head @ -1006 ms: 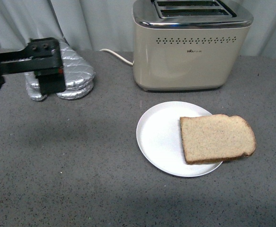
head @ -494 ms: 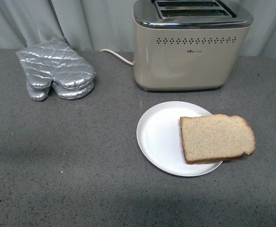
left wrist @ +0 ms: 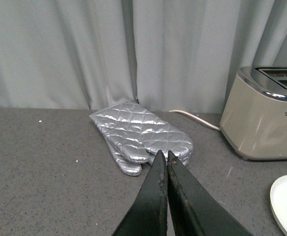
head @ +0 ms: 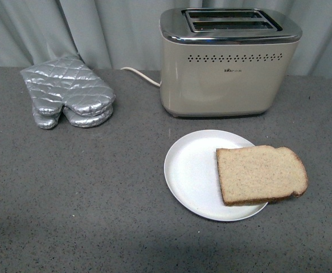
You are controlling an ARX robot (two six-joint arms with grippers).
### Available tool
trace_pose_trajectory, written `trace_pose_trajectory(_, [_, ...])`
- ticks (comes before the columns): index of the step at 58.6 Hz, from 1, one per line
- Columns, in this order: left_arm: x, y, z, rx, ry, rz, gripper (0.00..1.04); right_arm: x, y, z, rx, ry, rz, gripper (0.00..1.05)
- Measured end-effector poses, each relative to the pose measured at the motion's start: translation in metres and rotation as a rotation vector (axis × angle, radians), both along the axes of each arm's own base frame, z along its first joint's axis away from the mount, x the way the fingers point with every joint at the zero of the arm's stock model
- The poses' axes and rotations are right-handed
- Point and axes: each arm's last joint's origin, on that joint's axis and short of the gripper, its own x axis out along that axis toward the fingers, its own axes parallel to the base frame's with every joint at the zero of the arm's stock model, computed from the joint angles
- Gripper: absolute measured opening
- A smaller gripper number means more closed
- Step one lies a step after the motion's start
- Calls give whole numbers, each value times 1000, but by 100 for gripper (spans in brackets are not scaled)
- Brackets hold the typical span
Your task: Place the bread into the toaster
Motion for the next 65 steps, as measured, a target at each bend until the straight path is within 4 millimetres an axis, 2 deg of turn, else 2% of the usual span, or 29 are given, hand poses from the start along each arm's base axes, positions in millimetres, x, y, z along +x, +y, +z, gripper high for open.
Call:
trace_pose_trajectory(28, [-22,0,9,0,-29,-3,4,0,0,0,0,0,0,95])
trace_pose_trajectory(65, [-39,0,10,0,-33,-3,4,0,0,0,0,0,0,95])
